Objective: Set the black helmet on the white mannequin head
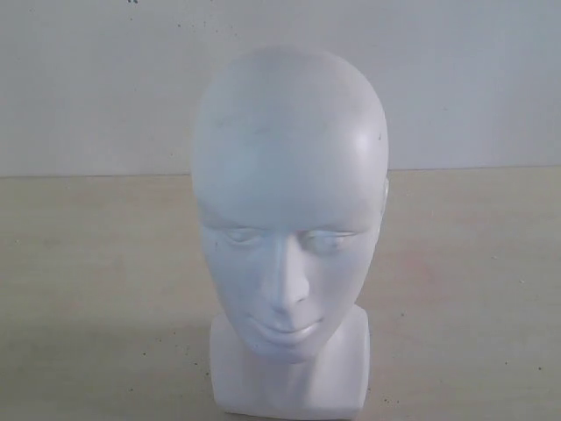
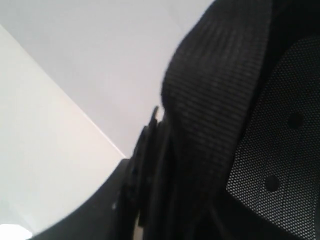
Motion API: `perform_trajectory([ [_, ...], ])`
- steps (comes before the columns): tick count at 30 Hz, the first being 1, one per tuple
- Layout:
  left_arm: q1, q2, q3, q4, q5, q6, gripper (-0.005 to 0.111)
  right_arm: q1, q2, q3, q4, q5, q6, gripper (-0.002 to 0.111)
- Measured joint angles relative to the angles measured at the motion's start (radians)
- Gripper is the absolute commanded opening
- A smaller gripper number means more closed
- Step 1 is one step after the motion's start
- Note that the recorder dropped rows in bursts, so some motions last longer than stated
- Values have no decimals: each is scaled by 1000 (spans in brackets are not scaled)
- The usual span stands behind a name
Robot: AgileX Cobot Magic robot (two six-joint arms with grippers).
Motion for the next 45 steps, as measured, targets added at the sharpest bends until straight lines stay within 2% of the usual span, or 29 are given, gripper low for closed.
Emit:
perform_trajectory([
  [4, 0, 0, 0, 0, 0, 0, 4, 0, 37, -45, 161, -113, -119, -1],
  [10, 0, 0, 0, 0, 0, 0, 4, 2, 105, -79, 606, -353, -424, -1],
  [17, 0, 0, 0, 0, 0, 0, 4, 2, 126, -80, 838, -422, -526, -1],
  [20, 0, 0, 0, 0, 0, 0, 4, 2, 160, -80, 940, -540, -546, -1],
  [23, 0, 0, 0, 0, 0, 0, 4, 2, 195, -80, 978, -662, -523, -1],
  [31, 0, 0, 0, 0, 0, 0, 4, 2, 245, -69, 1000, -790, -447, -1],
  [34, 0, 0, 0, 0, 0, 0, 4, -1, 277, -22, 1054, -928, -421, -1],
  [38, 0, 0, 0, 0, 0, 0, 4, -60, 325, 49, 1067, -1140, -358, -1],
  [45, 0, 0, 0, 0, 0, 0, 4, -153, 359, 144, 1058, -1333, -254, -1],
])
